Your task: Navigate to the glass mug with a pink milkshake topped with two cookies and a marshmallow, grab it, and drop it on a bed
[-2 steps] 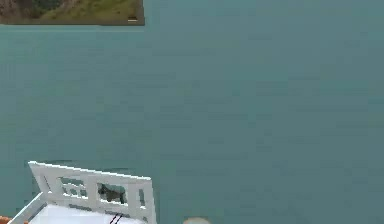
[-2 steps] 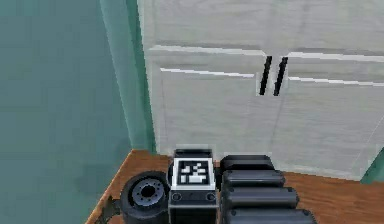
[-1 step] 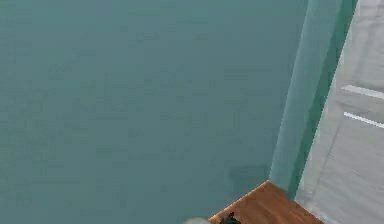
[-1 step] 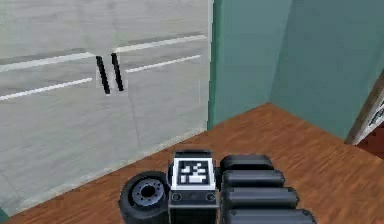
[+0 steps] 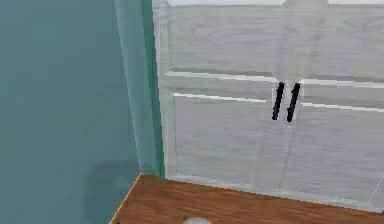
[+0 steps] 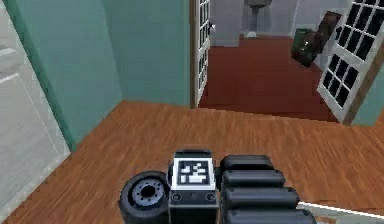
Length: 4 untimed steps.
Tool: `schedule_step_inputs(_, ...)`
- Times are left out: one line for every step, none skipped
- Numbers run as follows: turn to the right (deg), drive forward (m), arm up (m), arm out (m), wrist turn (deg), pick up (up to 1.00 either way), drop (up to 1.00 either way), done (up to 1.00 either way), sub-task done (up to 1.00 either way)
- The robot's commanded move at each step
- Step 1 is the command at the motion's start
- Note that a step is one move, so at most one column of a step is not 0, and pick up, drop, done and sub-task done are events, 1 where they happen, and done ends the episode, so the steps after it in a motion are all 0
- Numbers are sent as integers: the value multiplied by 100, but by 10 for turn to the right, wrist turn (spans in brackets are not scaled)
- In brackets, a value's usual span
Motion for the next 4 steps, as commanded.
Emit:
schedule_step_inputs(90,0,0,0,0,0,0,0,0)
schedule_step_inputs(0,30,0,0,0,0,0,0,0)
schedule_step_inputs(450,0,0,0,0,0,0,0,0)
schedule_step_inputs(450,0,0,0,0,0,0,0,0)
